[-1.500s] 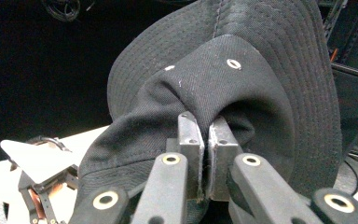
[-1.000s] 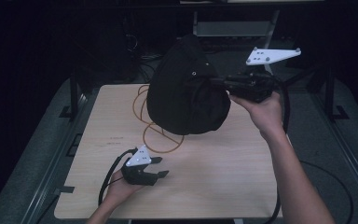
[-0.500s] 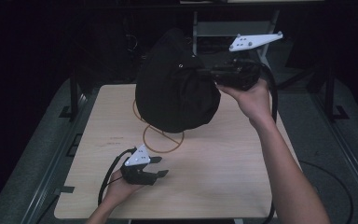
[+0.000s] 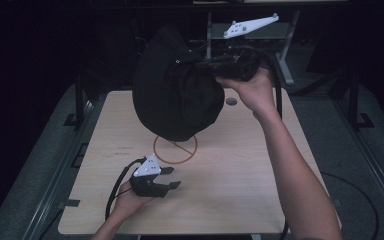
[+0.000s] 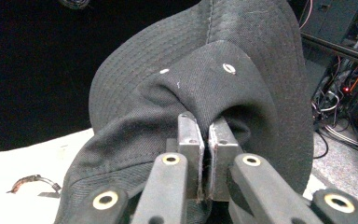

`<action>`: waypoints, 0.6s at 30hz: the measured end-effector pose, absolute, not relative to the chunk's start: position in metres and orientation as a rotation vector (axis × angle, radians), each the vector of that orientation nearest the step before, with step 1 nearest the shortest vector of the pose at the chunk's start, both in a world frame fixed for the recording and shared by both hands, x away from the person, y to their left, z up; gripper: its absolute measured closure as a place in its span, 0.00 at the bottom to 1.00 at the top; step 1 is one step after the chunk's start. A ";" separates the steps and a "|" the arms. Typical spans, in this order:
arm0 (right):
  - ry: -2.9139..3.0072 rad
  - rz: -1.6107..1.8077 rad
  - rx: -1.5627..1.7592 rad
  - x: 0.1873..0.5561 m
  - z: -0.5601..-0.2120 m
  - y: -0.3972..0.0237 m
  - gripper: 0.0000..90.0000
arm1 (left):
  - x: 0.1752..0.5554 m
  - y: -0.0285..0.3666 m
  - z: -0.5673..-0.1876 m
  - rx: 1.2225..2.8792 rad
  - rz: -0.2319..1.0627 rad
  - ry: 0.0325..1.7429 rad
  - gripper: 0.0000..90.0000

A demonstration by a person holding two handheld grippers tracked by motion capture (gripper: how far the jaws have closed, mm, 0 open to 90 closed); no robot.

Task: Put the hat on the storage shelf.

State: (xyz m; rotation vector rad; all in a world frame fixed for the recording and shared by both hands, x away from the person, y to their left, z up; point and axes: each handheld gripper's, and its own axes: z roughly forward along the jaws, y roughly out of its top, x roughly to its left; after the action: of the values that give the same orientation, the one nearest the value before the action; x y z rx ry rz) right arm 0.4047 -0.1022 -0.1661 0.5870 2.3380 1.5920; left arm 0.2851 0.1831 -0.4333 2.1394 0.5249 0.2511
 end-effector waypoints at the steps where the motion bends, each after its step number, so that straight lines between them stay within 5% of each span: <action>1: 2.341 1.591 0.589 0.407 -0.166 -0.100 0.96 | 0.285 0.183 -0.434 2.139 0.248 0.529 0.49; 18: 2.458 1.478 0.637 0.446 -0.156 -0.066 0.96 | 0.285 0.175 -0.434 2.158 0.231 0.482 0.49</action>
State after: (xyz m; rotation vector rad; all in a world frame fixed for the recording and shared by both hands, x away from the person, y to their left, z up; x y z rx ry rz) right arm 0.4457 -0.0659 -0.1560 0.6373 2.4584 1.4782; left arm 0.2851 0.1747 -0.4345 2.1576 0.4824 0.2309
